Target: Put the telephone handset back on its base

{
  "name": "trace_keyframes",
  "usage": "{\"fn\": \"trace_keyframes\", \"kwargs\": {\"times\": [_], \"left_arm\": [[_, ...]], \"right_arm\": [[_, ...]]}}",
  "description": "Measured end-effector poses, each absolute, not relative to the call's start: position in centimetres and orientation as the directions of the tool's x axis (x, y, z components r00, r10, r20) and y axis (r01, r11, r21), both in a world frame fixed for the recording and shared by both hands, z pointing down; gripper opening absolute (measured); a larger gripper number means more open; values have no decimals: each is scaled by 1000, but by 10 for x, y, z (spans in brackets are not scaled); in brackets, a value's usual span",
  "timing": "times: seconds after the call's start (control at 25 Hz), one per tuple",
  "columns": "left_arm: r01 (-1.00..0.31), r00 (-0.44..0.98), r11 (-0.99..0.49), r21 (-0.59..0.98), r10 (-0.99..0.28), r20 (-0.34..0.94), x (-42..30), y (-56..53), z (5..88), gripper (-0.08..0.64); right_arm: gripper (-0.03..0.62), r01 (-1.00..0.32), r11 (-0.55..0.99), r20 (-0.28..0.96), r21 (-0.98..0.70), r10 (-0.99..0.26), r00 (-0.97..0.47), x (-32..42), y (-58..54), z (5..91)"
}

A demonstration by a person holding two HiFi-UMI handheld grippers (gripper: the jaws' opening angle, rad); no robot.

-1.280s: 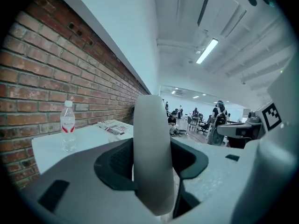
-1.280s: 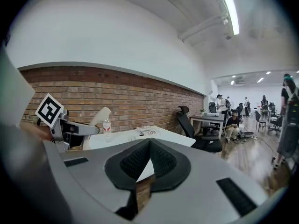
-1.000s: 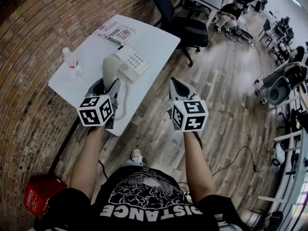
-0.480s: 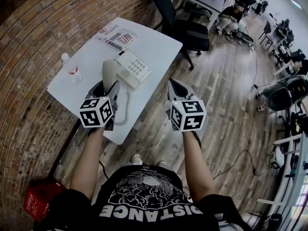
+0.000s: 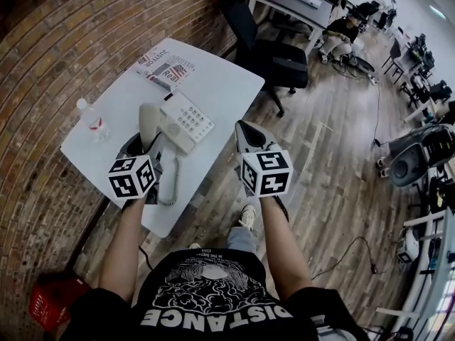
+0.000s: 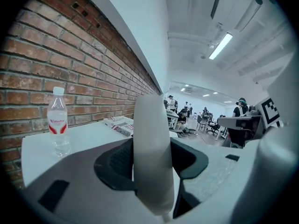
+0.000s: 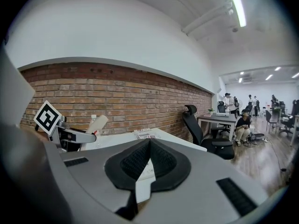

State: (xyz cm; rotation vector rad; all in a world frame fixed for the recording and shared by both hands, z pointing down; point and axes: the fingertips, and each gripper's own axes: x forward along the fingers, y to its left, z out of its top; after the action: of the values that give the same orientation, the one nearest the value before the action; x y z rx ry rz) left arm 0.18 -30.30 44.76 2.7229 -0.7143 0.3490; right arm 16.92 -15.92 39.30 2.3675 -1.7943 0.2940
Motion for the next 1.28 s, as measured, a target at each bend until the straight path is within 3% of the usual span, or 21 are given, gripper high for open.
{"fn": "trace_keyframes", "kwargs": {"times": [0.56, 1.28], "left_arm": [[-733, 673, -645, 218, -639, 371, 57, -324, 469, 216], [-910, 409, -300, 286, -762, 502, 63, -326, 494, 216]], "right_arm": [[-2, -1000, 1, 267, -8, -964, -4, 269, -239, 401], [-2, -934, 357, 286, -26, -892, -349, 272, -305, 413]]}}
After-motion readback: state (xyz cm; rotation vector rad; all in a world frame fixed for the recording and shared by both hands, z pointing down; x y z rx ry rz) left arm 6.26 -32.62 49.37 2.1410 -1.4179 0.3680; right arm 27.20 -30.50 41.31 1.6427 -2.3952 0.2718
